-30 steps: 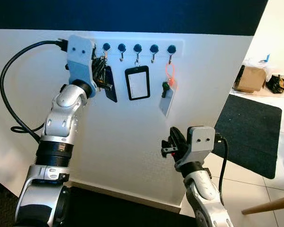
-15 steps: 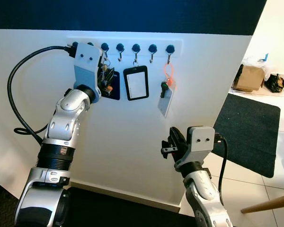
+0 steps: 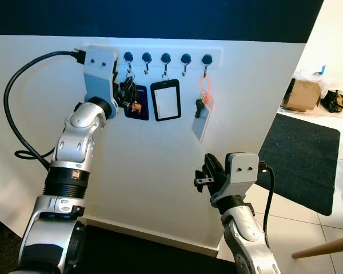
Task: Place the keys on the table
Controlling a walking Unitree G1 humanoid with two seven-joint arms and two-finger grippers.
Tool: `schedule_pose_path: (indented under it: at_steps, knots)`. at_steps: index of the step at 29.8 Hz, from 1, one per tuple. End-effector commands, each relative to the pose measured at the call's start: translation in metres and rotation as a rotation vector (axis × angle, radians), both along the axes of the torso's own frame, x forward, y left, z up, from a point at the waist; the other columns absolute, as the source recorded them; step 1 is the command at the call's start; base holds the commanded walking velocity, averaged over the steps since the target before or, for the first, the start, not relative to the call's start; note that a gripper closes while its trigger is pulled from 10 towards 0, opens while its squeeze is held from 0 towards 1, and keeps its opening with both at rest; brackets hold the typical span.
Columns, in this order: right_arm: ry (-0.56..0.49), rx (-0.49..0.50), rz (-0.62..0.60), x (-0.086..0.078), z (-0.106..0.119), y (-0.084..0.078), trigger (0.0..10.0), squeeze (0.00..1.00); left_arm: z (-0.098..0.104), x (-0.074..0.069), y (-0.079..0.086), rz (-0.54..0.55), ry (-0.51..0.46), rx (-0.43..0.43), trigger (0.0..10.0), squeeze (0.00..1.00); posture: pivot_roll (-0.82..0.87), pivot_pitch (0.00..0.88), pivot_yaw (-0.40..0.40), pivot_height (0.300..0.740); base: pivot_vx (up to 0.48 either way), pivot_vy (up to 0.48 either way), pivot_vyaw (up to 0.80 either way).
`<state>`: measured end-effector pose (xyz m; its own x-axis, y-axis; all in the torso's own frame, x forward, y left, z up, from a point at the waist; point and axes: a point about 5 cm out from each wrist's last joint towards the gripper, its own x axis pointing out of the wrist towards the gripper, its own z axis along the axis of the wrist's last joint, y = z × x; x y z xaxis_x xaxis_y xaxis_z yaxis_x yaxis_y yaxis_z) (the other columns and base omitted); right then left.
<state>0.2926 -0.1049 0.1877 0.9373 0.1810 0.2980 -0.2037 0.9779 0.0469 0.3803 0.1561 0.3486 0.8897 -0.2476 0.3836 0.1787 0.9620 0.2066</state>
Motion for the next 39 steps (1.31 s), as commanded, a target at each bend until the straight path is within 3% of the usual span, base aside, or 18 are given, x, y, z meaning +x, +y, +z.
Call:
schedule_pose_path:
  at_steps: [1, 5, 6, 7, 8, 9, 10, 11, 12, 13, 23, 24, 29, 39]
  knots:
    - [0.004, 0.001, 0.013, 0.000, -0.002, 0.003, 10.0, 0.00, 0.003, 0.000, 0.008, 0.030, -0.009, 0.011, 9.8, 0.00, 0.01, 0.194, 0.079, 0.740, 0.000, 0.000, 0.00]
    - [0.004, 0.002, 0.010, -0.001, -0.002, 0.003, 10.0, 0.00, 0.003, 0.002, 0.007, 0.023, -0.009, 0.011, 8.7, 0.00, 0.01, 0.194, 0.082, 0.740, 0.000, 0.000, 0.00]
    - [0.005, 0.002, 0.009, -0.001, -0.002, 0.003, 10.0, 0.00, 0.003, 0.002, 0.006, 0.021, -0.008, 0.013, 6.6, 0.00, 0.01, 0.194, 0.083, 0.740, 0.000, 0.000, 0.00]
    - [0.005, 0.002, 0.008, -0.001, -0.002, 0.003, 10.0, 0.00, 0.003, 0.003, 0.006, 0.019, -0.007, 0.015, 6.2, 0.00, 0.01, 0.194, 0.084, 0.740, 0.000, 0.000, 0.00]
    - [0.006, 0.003, 0.006, -0.001, -0.002, 0.003, 10.0, 0.00, 0.001, 0.003, 0.005, 0.019, -0.004, 0.019, 4.2, 0.00, 0.01, 0.194, 0.084, 0.740, 0.000, 0.000, 0.00]
    - [0.006, 0.003, 0.006, -0.001, -0.002, 0.003, 10.0, 0.00, 0.001, 0.003, 0.005, 0.019, -0.004, 0.019, 4.2, 0.00, 0.01, 0.194, 0.084, 0.740, 0.000, 0.000, 0.00]
    - [0.006, 0.003, 0.006, -0.001, -0.002, 0.003, 10.0, 0.00, 0.001, 0.004, 0.006, 0.020, -0.004, 0.020, 3.5, 0.00, 0.01, 0.194, 0.084, 0.740, 0.000, 0.000, 0.00]
    - [0.006, 0.004, 0.006, -0.001, -0.002, 0.003, 10.0, 0.00, 0.001, 0.004, 0.006, 0.021, -0.004, 0.020, 0.8, 0.00, 0.01, 0.194, 0.084, 0.740, 0.000, 0.000, 0.00]
    - [0.006, 0.004, 0.006, -0.001, -0.002, 0.003, 10.0, 0.00, 0.001, 0.004, 0.006, 0.021, -0.004, 0.020, 0.8, 0.00, 0.01, 0.194, 0.084, 0.740, 0.000, 0.000, 0.00]
    - [0.005, 0.004, 0.006, -0.001, -0.002, 0.003, 10.0, 0.00, 0.001, 0.004, 0.006, 0.023, -0.004, 0.021, 0.0, 0.00, 0.01, 0.194, 0.084, 0.740, 0.000, 0.000, 0.00]
    - [0.005, 0.003, 0.008, -0.001, -0.002, 0.003, 10.0, 0.00, -0.002, -0.001, 0.011, 0.024, -0.009, 0.047, 0.0, 0.00, 0.01, 0.192, 0.080, 0.740, 0.000, 0.000, 0.00]
    - [0.005, 0.003, 0.009, -0.001, -0.002, 0.003, 10.0, 0.00, -0.003, -0.002, 0.011, 0.021, -0.005, 0.061, 10.0, 0.00, 0.01, 0.190, 0.078, 0.740, 0.000, 0.000, 0.00]
    - [0.004, 0.002, 0.010, 0.000, -0.002, 0.002, 10.0, 0.00, 0.000, -0.009, 0.013, 0.031, -0.019, 0.108, 10.0, 0.00, 0.01, 0.188, 0.076, 0.740, 0.000, 0.000, 0.00]
    - [0.003, 0.001, 0.022, 0.001, -0.002, 0.005, 10.0, 0.00, 0.017, -0.014, 0.017, 0.042, -0.033, 0.068, 10.0, 0.00, 0.02, 0.180, 0.070, 0.740, 0.000, 0.000, 0.00]
